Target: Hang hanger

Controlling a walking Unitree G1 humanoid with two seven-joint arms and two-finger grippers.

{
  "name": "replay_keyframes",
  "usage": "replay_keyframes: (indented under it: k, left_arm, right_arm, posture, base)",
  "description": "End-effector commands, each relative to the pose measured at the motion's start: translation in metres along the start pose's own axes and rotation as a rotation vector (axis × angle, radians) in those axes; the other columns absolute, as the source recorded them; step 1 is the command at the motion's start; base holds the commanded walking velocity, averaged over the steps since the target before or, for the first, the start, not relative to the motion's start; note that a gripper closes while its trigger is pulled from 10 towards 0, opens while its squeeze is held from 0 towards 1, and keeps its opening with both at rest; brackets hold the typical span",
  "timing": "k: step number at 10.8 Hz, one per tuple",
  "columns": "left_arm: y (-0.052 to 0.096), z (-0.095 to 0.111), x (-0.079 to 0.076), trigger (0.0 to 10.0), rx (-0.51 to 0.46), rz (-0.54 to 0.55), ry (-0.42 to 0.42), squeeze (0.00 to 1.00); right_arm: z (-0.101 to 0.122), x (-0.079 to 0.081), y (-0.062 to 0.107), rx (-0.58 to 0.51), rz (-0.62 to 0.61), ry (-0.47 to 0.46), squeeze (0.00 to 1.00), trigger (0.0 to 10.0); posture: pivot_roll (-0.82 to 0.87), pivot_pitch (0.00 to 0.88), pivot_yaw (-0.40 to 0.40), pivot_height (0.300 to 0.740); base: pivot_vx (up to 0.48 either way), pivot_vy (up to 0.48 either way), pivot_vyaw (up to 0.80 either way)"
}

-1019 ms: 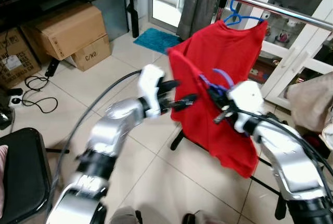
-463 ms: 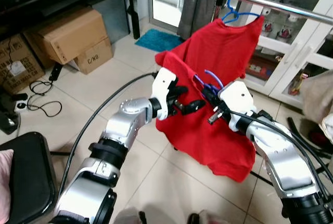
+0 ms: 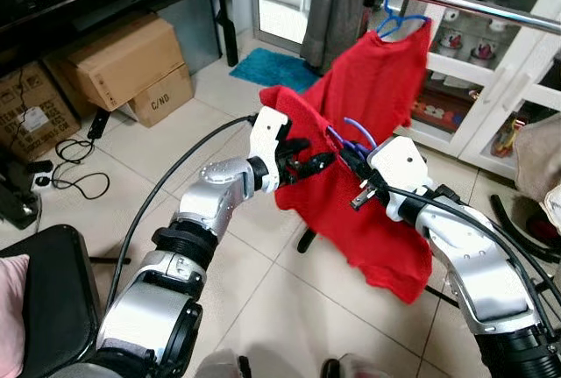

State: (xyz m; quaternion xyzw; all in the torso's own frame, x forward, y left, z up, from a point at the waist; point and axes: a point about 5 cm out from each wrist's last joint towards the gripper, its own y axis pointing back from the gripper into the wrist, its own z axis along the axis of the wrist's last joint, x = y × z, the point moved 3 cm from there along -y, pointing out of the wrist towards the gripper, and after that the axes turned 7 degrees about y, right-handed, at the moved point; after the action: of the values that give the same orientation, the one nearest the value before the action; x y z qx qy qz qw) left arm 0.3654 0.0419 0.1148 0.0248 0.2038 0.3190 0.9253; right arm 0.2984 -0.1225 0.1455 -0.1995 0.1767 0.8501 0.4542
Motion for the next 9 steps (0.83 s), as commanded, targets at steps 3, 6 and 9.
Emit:
replay_keyframes:
  k: [3, 6, 9]
  left_arm:
    - [-0.0024, 0.0039, -0.0058, 0.0, -0.006, -0.039, -0.022, 0.00]
    - [-0.0014, 0.0064, -0.0045, 0.0, -0.023, -0.032, 0.005, 0.00]
    - [0.0029, 0.0086, -0.0020, 0.0, -0.049, -0.033, 0.023, 0.00]
  right_arm:
    - [0.0070, -0.0010, 0.0022, -0.017, 0.001, 0.016, 0.00, 0.0]
    - [0.0077, 0.0003, 0.0012, -0.018, 0.007, 0.016, 0.00, 0.0]
    - [0.0083, -0.0013, 0.0001, -0.019, 0.001, 0.015, 0.00, 0.0]
  posture:
    - [-0.11, 0.000, 0.068, 0.740]
    - [-0.10, 0.000, 0.064, 0.740]
    - [-0.09, 0.000, 0.064, 0.740]
  base:
    - [0.000, 0.000, 0.00]
    - [0.000, 0.000, 0.00]
    - [0.000, 0.000, 0.00]
